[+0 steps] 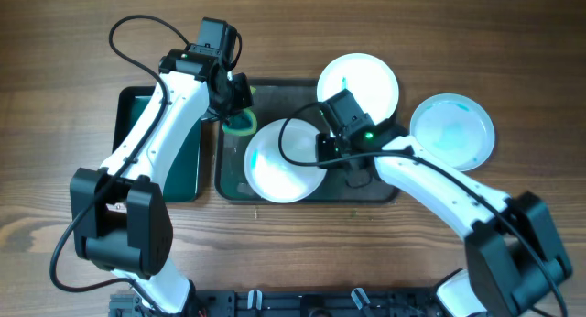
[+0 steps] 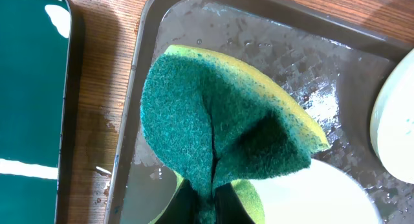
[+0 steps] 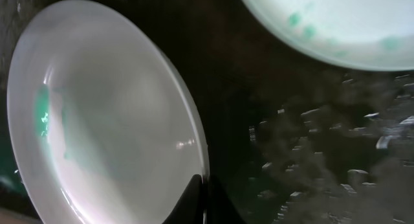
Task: Clean dirty plates on tray and stack at the side
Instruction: 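Lift the scrubbed plate with the right gripper and tilt it up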
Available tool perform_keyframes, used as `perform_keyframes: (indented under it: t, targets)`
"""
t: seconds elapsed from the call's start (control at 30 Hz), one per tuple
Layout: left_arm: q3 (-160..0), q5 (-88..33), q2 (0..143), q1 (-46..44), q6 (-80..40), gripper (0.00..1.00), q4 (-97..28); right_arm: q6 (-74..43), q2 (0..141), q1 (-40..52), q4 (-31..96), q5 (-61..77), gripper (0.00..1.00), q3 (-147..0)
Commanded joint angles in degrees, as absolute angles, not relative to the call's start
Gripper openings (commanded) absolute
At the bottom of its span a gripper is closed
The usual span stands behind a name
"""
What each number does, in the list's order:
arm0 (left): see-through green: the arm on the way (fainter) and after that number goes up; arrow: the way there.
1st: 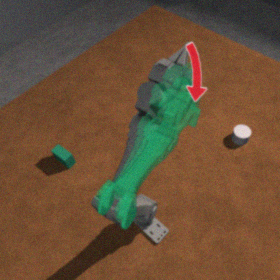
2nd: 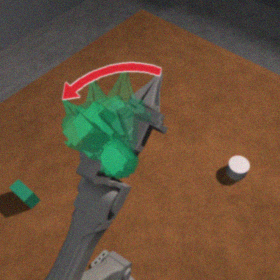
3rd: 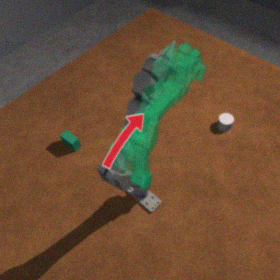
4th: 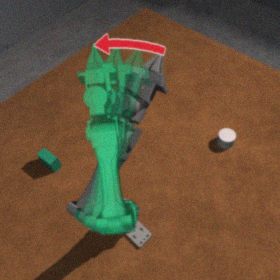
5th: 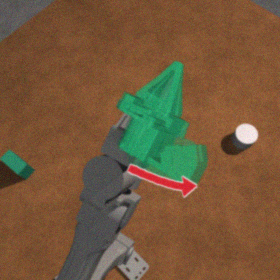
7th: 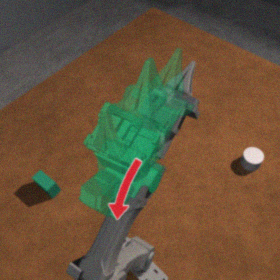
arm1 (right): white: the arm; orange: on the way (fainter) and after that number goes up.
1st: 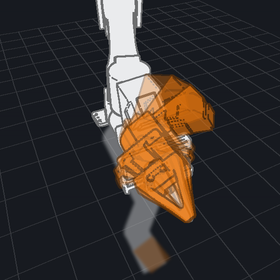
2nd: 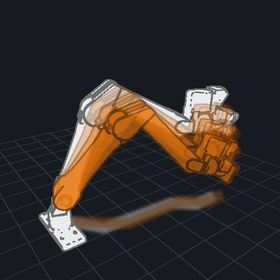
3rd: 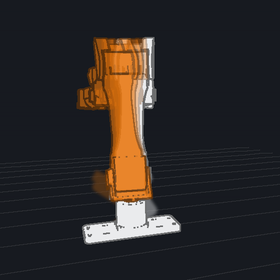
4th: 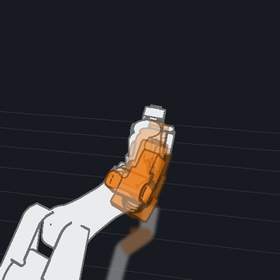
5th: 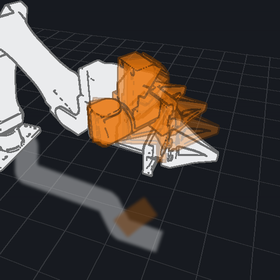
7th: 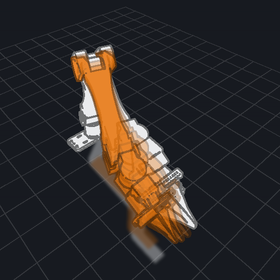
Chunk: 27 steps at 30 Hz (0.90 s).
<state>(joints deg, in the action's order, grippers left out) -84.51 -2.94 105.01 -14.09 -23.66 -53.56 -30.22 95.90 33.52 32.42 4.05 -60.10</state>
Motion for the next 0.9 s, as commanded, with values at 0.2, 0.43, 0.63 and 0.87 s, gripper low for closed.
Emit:
perform_keyframes:
  t: [0.2,0.43,0.63,0.87]
  targets:
    - [-85.3,-3.4,104.4,-14.0,-23.0,0.04,-53.2,-35.9,103.4,30.3,30.8,18.1,0.29,-59.9]
    - [-85.3,-3.4,104.4,-14.0,-23.0,0.04,-53.2,-42.6,107.9,30.3,30.4,19.7,0.15,-59.9]
    - [-85.3,-3.4,104.4,-14.0,-23.0,0.04,-53.4,-42.4,108.6,30.3,28.8,21.9,0.04,-60.1]
    - [-85.3,-3.4,104.4,-14.0,-22.9,0.04,-53.5,-33.2,87.8,32.9,36.8,-13.3,0.04,-60.1]
